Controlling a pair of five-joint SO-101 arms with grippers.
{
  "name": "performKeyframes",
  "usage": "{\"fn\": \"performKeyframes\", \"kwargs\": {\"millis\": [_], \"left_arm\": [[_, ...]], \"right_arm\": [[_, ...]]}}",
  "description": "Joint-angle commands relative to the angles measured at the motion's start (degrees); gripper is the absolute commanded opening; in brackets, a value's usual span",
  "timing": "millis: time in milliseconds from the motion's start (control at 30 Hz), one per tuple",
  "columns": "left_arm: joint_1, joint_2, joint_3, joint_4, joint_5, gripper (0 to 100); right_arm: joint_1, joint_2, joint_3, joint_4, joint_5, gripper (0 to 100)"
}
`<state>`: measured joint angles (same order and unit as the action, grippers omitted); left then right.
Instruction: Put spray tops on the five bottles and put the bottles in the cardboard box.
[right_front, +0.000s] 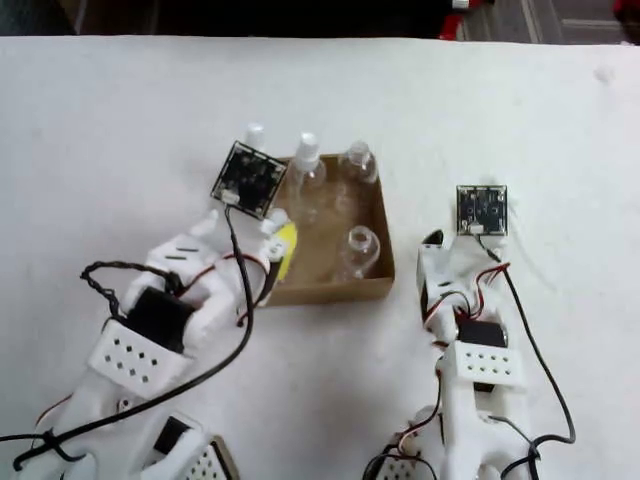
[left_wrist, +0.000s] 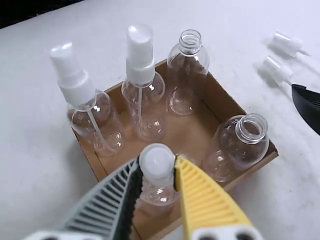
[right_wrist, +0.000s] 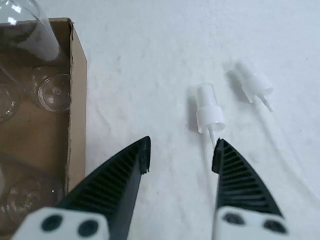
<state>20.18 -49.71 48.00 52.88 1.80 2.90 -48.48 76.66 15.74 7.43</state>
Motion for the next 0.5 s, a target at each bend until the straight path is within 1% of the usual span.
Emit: {"fn": "performKeyframes", "kwargs": {"millis": [0,100,267,300,433,467], "left_arm": [[0.0,-0.2,0.1,-0.3,-1.0,6],[-1.5,-0.2,0.4,-0.6,-3.3,6],[-2.2,-0.3,0.2,-0.2,-3.8,7],[-2.2,-0.3,0.2,-0.2,-3.6,9],[-2.2,-0.3,0.3,-0.1,-3.0,22],[-2.2,-0.3,0.3,-0.1,-2.0,23]], "right_arm": [[-0.3,-0.4,-2.4,0.0,0.7,18.3],[-0.3,-0.4,-2.4,0.0,0.7,18.3],[-0.3,-0.3,-2.4,0.0,0.7,18.3],[-0.3,-0.3,-2.4,0.0,0.7,18.3],[-0.3,-0.2,-2.4,0.0,0.7,18.3],[-0.3,-0.2,-2.4,0.0,0.7,18.3]]}}
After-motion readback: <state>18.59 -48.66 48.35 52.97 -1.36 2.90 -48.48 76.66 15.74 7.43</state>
